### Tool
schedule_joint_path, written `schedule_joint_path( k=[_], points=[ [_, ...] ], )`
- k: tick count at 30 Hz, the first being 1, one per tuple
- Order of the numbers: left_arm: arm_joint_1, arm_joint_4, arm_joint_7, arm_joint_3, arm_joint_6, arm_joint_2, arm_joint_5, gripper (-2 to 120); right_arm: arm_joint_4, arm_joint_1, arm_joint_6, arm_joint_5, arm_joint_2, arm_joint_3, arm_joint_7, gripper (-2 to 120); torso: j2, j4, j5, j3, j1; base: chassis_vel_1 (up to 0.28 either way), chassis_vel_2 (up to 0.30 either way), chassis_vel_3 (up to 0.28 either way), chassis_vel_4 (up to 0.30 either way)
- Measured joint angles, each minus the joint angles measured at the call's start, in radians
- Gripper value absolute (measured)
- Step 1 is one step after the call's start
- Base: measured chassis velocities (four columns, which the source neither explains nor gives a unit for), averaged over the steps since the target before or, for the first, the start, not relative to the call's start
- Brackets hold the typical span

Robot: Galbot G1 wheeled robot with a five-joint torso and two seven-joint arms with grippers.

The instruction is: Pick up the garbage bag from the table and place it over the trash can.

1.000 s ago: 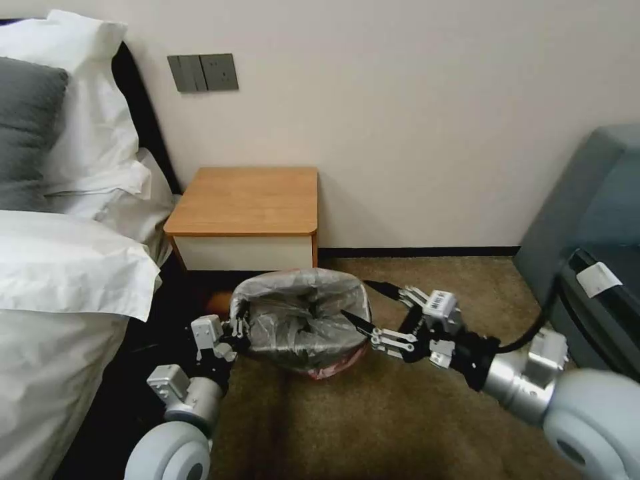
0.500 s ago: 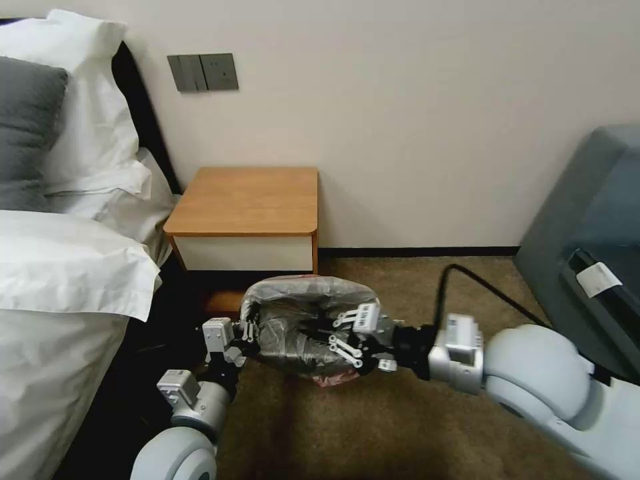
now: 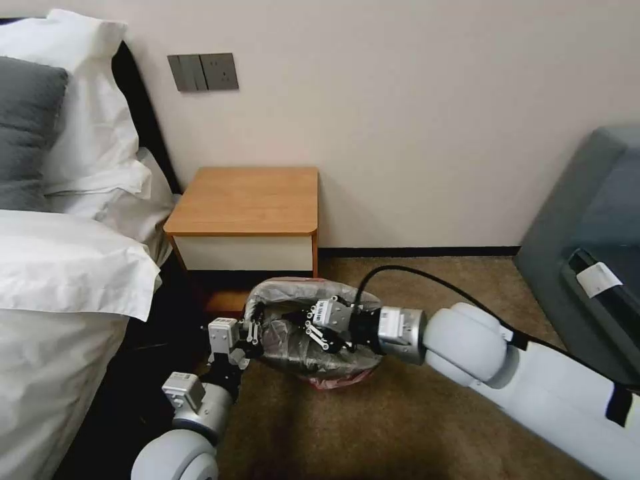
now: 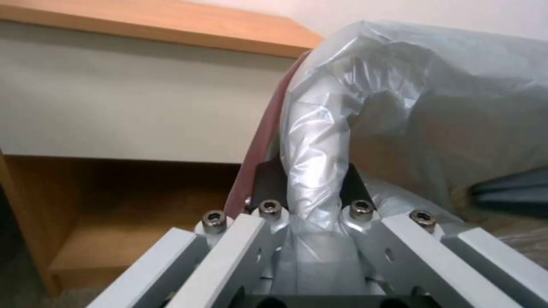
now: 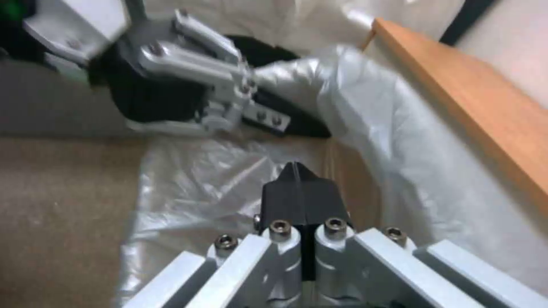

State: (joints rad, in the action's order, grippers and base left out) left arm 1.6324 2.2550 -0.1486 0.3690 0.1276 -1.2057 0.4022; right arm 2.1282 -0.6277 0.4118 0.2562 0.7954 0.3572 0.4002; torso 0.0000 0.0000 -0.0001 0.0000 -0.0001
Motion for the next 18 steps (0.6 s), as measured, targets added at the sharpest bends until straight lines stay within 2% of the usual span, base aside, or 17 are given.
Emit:
schedule_joint_path(
  k=[18],
  points=[
    [-0.002, 0.022, 0.014, 0.003, 0.005, 0.001, -0.012, 5, -0.147, 0.02, -0.004, -0.069, 0.078, 0.043, 0.0, 0, 0.0, 0.0, 0.0001, 0.0, 0.0, 0.0, 0.0, 0.0, 0.0]
  ],
)
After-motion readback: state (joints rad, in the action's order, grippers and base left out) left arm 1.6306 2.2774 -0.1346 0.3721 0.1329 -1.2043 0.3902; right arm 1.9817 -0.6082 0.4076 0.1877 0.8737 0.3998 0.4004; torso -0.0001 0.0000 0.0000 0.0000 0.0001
